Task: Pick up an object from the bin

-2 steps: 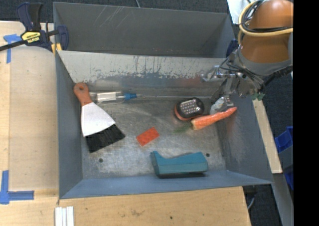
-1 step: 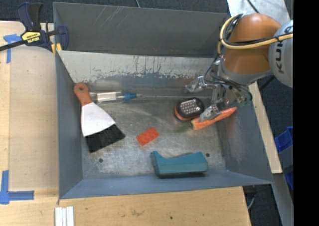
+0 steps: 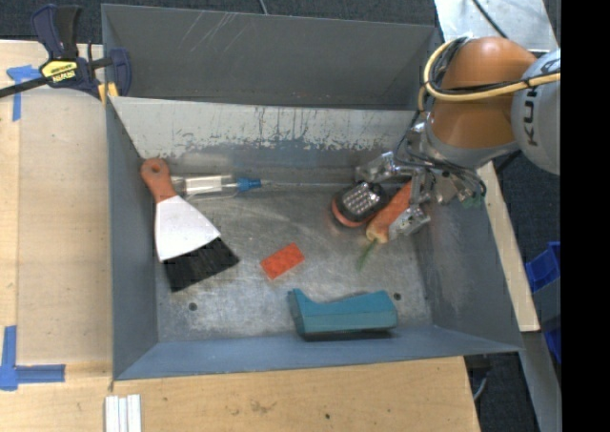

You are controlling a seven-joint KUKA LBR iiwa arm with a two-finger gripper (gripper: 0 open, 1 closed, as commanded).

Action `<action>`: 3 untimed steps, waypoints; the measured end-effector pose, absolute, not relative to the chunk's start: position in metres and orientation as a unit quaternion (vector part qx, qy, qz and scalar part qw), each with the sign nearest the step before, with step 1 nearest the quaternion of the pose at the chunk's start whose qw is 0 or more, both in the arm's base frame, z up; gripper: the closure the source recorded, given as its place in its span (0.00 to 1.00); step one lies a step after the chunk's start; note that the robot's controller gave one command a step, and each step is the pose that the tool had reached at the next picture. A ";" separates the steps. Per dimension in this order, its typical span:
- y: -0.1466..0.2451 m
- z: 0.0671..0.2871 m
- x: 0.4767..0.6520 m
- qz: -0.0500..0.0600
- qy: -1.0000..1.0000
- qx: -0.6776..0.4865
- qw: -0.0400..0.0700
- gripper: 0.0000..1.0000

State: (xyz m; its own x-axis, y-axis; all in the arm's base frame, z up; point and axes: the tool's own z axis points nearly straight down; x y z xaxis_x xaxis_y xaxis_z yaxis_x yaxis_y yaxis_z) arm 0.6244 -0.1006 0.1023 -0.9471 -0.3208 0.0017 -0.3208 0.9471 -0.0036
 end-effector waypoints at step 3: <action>-0.108 0.209 0.623 0.001 -0.996 0.087 -0.002 1.00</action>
Offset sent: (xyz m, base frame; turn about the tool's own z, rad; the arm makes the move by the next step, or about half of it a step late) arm 0.0000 0.0000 0.0000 0.0000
